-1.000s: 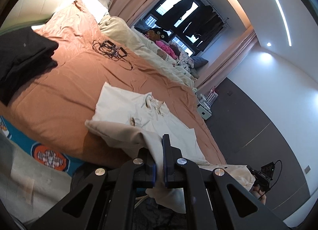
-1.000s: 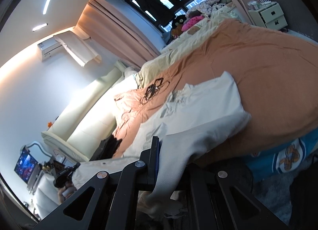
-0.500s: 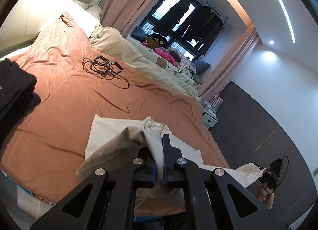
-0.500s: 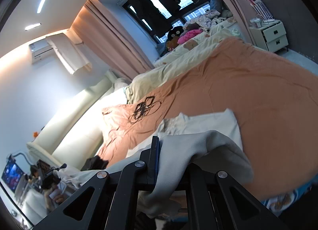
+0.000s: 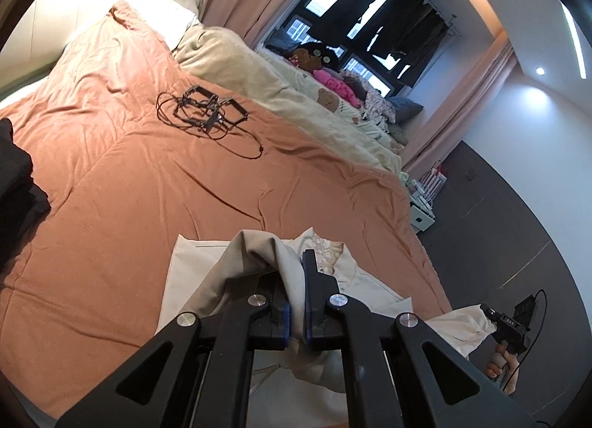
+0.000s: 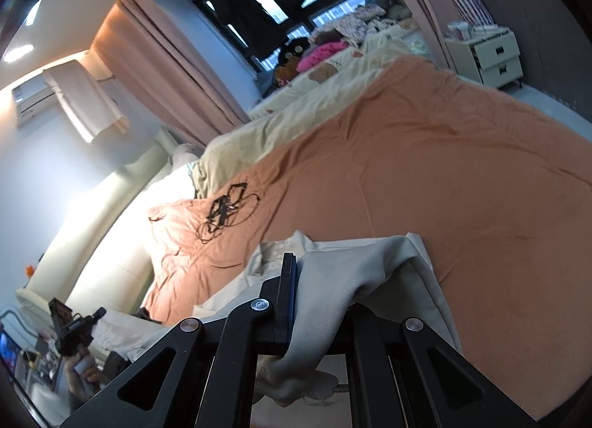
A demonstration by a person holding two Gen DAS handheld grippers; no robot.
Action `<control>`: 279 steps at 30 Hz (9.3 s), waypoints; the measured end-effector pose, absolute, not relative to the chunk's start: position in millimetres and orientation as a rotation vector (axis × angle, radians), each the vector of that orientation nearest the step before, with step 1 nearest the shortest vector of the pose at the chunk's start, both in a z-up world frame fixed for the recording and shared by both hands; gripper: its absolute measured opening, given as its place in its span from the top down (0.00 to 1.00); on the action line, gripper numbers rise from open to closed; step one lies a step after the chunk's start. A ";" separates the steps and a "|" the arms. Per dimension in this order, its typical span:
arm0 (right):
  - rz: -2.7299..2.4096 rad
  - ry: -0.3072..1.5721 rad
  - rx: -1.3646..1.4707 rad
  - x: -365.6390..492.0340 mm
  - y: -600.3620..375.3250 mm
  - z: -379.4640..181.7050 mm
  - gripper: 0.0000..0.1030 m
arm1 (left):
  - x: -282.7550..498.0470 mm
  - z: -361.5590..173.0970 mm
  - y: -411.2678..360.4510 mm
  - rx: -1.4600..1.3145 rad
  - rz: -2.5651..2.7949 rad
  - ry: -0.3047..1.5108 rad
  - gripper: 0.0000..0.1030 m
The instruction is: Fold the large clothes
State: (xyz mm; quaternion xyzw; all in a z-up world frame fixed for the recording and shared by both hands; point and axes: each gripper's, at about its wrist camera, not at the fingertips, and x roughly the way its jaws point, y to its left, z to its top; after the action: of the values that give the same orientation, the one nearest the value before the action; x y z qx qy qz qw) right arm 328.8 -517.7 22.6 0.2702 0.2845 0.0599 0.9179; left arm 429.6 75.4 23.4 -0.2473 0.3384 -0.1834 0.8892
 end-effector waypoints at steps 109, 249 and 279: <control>-0.009 1.208 0.169 496.6 -363.7 -145.4 0.59 | 503.3 -118.9 31.6 -0.197 -0.231 1.081 0.96; 0.178 1.052 0.645 349.2 -527.6 -128.1 0.30 | 453.7 -85.0 -179.9 -0.174 -0.532 1.137 0.24; 0.297 1.089 0.321 436.8 -466.3 -98.0 0.94 | 466.9 -155.9 -165.8 -0.291 -0.573 1.238 0.36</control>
State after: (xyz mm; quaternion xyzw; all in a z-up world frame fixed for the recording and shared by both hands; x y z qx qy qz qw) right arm 436.8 -466.3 -98.0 0.1514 0.5138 0.1402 0.8327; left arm 466.9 -165.8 -155.9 -0.1338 0.5699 -0.2637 0.7667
